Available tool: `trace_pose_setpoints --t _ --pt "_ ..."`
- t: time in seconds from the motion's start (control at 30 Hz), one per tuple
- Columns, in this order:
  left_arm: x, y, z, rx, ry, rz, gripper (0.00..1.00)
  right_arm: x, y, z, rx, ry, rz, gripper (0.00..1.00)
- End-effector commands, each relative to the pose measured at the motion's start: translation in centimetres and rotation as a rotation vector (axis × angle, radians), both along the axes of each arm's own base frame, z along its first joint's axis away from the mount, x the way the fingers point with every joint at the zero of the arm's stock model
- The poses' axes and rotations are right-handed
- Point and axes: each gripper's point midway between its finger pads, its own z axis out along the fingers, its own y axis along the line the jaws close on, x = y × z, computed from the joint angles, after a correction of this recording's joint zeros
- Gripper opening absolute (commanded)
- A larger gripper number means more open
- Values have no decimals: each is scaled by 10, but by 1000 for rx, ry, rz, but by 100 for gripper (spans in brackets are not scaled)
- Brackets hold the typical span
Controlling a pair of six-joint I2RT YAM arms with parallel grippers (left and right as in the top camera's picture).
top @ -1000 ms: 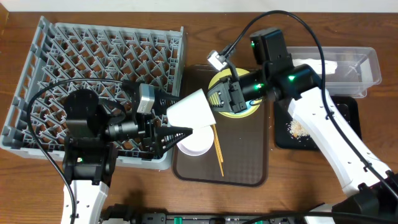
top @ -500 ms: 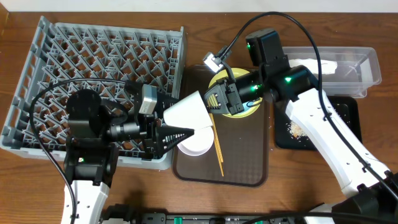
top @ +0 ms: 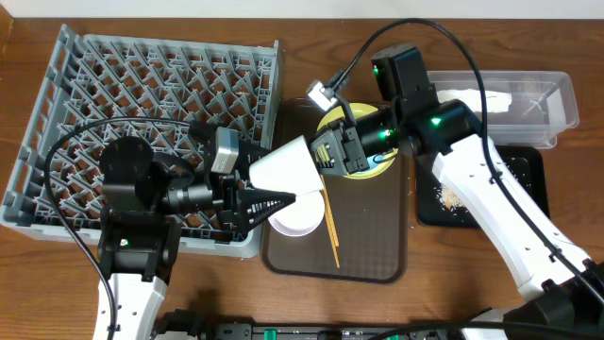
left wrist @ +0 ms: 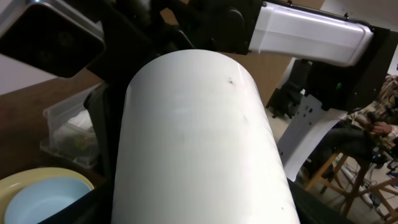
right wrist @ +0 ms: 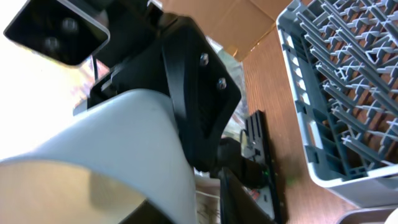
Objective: Sort waste into correct bins and load items into the dishwasher
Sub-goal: 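Open the right gripper and pull the left gripper back with the cup, then lower the white cup into the dish rack and release it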
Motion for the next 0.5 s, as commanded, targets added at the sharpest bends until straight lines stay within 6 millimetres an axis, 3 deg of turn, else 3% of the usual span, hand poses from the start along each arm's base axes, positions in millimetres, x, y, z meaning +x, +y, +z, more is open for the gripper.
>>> trace_pose_setpoints --t 0.0,0.13,0.27,0.37,0.47 --pt "14 2 2 15 -20 82 59 14 -4 -12 -65 -4 -73 28" --pt "40 17 -12 58 19 250 58 61 -34 -63 -356 -32 -346 36" --pt "74 51 -53 191 127 526 56 100 -80 -98 -593 -75 -567 41" --pt "91 95 -97 356 267 799 56 111 -103 -109 -685 -82 -644 42" --pt "88 123 -124 470 361 943 56 108 -117 -119 -761 -86 -654 42"
